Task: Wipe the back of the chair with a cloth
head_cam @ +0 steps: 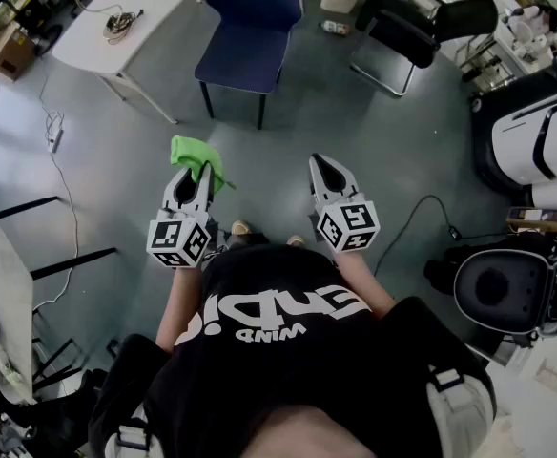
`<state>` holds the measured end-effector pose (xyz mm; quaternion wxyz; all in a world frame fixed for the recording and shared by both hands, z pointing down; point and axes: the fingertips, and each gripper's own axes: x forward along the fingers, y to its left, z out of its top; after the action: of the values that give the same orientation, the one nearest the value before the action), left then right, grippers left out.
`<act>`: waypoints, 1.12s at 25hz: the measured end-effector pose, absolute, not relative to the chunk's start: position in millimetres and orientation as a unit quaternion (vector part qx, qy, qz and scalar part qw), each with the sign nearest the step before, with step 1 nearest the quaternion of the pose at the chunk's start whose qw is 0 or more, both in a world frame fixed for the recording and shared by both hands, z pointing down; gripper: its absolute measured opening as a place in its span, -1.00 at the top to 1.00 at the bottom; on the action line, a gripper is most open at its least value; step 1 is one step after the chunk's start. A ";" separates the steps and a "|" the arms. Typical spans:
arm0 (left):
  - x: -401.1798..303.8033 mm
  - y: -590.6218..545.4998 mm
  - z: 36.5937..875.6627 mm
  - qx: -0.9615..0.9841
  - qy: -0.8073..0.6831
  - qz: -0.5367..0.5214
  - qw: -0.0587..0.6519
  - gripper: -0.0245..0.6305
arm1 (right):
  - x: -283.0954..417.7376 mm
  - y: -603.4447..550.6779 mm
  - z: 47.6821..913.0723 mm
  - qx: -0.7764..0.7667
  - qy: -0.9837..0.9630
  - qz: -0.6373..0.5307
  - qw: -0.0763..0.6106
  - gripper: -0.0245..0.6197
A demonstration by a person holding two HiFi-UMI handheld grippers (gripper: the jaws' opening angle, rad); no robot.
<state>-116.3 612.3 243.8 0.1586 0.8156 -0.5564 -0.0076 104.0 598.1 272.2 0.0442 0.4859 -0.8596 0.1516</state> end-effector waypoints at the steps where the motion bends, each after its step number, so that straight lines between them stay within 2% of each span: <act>1: -117.5 610.6 243.6 0.816 -0.555 -0.007 0.158 0.71 | 102.1 595.9 271.6 0.486 -0.860 0.152 0.043 0.95; 7: -130.9 602.2 243.0 0.824 -0.547 0.004 0.149 0.71 | 84.6 587.9 269.6 0.485 -0.859 0.163 0.015 0.95; 18: -176.2 573.3 254.7 0.848 -0.506 0.010 0.155 0.71 | 31.4 571.8 284.1 0.512 -0.843 0.166 0.022 0.94; 28: -196.3 528.3 258.6 0.857 -0.494 0.003 0.146 0.71 | 13.7 537.2 297.3 0.530 -0.830 0.173 0.029 0.95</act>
<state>-196.3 528.3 258.6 0.1459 0.8573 -0.4938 0.0032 13.7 537.2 297.3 0.0285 0.5296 -0.8300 0.1726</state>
